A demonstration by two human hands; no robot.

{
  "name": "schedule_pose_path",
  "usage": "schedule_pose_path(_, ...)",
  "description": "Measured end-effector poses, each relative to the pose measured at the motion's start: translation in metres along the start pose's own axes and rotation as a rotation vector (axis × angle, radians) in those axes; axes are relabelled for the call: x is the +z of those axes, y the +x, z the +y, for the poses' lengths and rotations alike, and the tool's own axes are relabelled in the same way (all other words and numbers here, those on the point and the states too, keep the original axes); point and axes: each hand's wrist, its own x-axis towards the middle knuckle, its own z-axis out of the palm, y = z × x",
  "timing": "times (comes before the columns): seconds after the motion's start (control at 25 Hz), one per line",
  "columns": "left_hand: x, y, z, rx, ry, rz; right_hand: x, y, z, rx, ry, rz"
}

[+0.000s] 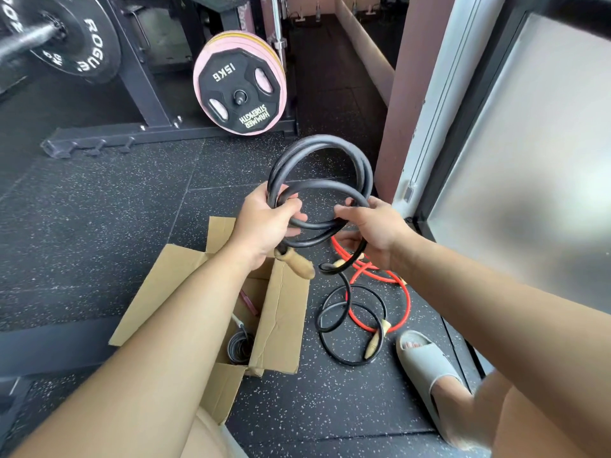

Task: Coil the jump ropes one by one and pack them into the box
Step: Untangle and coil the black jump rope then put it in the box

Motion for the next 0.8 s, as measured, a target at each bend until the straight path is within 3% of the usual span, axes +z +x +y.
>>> schedule_pose_path(0.16,-0.005,0.002,-0.002,-0.007,0.164,0.001,0.001,0.003,-0.002,-0.054,0.023,0.058)
schedule_pose_path(0.32,0.001,-0.004,-0.001,-0.172,-0.065,-0.098,0.002,0.002,0.004,0.025,-0.115,0.039)
schedule_pose_path(0.48,-0.001,-0.009,0.003,-0.135,-0.101,-0.183,-0.003,0.002,-0.001,0.098,-0.145,-0.124)
schedule_pose_path(0.64,-0.006,-0.012,0.006,-0.101,0.012,-0.200,-0.010,0.007,-0.004,-0.160,-0.203,-0.094)
schedule_pose_path(0.8,-0.007,-0.019,0.003,-0.071,0.016,-0.404,-0.018,0.005,-0.012,-0.402,-0.198,-0.156)
